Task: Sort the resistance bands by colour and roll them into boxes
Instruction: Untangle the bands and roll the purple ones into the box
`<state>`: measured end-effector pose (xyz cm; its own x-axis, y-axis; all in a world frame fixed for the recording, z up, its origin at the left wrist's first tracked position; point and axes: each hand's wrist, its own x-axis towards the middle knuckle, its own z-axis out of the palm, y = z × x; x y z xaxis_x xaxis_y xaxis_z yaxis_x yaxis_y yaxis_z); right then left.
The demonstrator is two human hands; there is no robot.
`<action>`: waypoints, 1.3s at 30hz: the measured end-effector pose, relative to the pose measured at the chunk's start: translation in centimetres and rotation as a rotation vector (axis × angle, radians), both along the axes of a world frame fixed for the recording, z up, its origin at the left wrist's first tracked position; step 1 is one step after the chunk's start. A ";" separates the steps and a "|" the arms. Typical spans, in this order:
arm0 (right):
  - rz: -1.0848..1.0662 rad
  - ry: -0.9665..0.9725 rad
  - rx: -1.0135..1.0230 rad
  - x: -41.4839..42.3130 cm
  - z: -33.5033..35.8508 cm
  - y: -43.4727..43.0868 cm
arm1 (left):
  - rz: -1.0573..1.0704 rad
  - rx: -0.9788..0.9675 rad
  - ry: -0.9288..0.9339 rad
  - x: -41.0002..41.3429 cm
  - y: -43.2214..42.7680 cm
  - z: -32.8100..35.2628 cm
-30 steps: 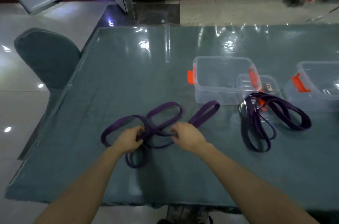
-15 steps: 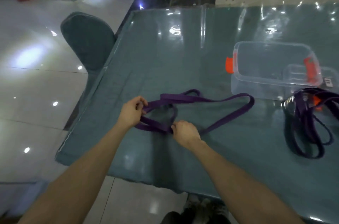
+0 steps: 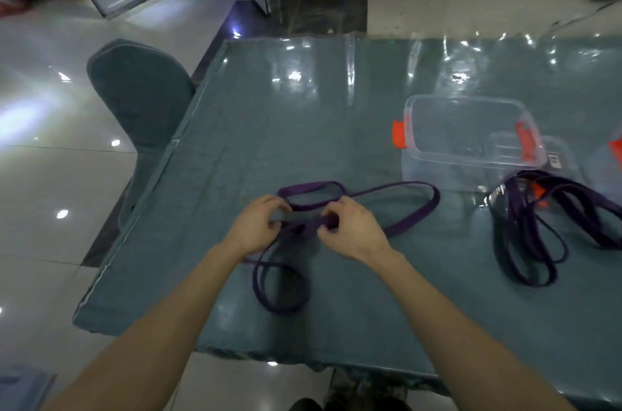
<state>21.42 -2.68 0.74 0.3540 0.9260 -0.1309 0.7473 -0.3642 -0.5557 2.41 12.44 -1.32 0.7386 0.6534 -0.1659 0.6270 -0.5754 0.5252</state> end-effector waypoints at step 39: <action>0.122 -0.351 0.519 28.0 27.3 -15.2 | -0.056 -0.054 -0.794 31.6 -15.7 19.5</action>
